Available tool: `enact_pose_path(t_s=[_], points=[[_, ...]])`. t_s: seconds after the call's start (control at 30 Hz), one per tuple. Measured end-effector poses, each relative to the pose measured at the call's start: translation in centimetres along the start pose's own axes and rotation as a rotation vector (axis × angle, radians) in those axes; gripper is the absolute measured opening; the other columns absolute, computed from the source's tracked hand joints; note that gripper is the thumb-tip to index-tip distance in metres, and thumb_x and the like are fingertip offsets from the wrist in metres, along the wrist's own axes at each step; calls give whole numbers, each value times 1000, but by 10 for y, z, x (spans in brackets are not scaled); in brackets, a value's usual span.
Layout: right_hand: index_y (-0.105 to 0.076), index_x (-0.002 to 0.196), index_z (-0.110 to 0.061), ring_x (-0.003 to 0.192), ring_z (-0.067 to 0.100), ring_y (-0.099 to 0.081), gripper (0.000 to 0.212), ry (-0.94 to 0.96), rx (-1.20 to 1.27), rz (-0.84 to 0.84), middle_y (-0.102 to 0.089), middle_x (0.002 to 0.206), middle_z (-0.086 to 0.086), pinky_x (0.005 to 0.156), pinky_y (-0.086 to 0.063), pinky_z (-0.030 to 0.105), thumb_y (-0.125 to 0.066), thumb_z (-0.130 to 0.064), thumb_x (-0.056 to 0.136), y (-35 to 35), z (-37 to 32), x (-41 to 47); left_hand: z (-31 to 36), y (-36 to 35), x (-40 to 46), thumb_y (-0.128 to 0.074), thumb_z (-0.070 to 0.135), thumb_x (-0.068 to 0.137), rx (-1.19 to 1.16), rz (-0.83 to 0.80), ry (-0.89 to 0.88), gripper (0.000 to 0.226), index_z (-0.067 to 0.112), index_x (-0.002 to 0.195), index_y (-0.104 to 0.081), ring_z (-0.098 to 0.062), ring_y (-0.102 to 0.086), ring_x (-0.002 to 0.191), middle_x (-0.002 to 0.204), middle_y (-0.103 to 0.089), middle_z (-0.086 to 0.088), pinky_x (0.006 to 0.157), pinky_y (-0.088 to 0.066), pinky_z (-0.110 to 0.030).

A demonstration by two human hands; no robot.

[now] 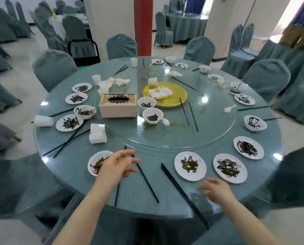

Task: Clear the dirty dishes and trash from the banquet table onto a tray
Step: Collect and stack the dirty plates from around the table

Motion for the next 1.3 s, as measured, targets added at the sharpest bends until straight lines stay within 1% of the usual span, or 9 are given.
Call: enact_pose_path(t_s=[0.17, 0.23, 0.33, 0.53, 0.7, 0.77, 0.93, 1.1, 1.3], points=[[-45, 105, -7, 71, 36, -69, 29, -119, 104, 113, -69, 82, 21, 67, -57, 42, -65, -24, 89, -2, 11, 40, -35, -16, 9, -49, 9, 97, -2, 20, 146, 22, 22, 105, -64, -16, -71, 73, 94, -75, 0, 64, -50, -23], [-51, 97, 0, 62, 34, -67, 25, -93, 61, 135, -69, 75, 21, 69, -57, 45, -66, -18, 88, -8, 7, 53, -44, -22, 15, -49, 8, 97, 2, 39, 186, 21, 20, 105, -64, -16, -71, 72, 94, -75, -1, 67, -49, -26], [-57, 91, 2, 56, 29, -66, 11, -102, 1, 78, -71, 70, 18, 60, -58, 38, -63, -5, 85, -16, 4, 62, -52, -32, 26, -48, 6, 96, -4, 85, 237, 21, 18, 103, -64, -15, -69, 70, 91, -76, -3, 68, -49, -27], [-50, 93, -6, 56, 20, -70, 7, -19, 61, 110, -72, 69, 12, 42, -46, 23, -55, -7, 90, 37, 22, 65, -77, -63, 44, -45, 8, 98, -29, 101, 350, 21, 15, 100, -65, -16, -67, 68, 80, -74, -1, 67, -47, -28], [-51, 95, -5, 49, 22, -67, 9, -46, 164, 274, -70, 62, 8, 45, -46, 28, -56, -11, 90, 114, 55, 79, -86, -100, 58, -43, 7, 98, 33, 42, 394, 22, 11, 98, -65, -10, -62, 51, 63, -68, 2, 65, -43, -28], [-52, 95, -1, 48, 26, -67, 16, -65, 175, 279, -70, 61, 10, 45, -46, 27, -59, -14, 88, 122, 63, 86, -86, -113, 62, -43, 6, 98, 80, 4, 409, 22, 10, 98, -65, -9, -58, 46, 58, -63, 3, 62, -40, -28], [-49, 98, -13, 53, 32, -69, 23, -103, 288, 394, -70, 61, 11, 47, -50, 29, -63, -27, 86, 123, 64, 96, -80, -126, 64, -42, 6, 99, 130, -32, 394, 23, 8, 97, -65, -10, -53, 46, 57, -58, 1, 58, -42, -25], [-54, 95, -5, 54, 25, -70, 10, -141, 222, 368, -71, 69, 16, 52, -53, 29, -52, -14, 91, 118, 49, 93, -81, -126, 46, -42, 6, 98, 93, -23, 396, 23, 8, 98, -64, -10, -51, 44, 56, -56, 0, 59, -41, -26], [-49, 91, -10, 43, 18, -62, 7, 38, 146, 433, -67, 69, 12, 46, -46, 27, -46, -11, 85, 121, 41, 39, -69, -129, 22, -44, 7, 98, 81, -79, 337, 21, 10, 96, -65, -9, -53, 45, 56, -58, 1, 57, -42, -23]])
Point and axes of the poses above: each hand's wrist, its own x-axis towards the middle knuckle, its own y-axis out of the back of the hand, z = x × y, the point moved 7 cm from there along x, towards the middle knuckle
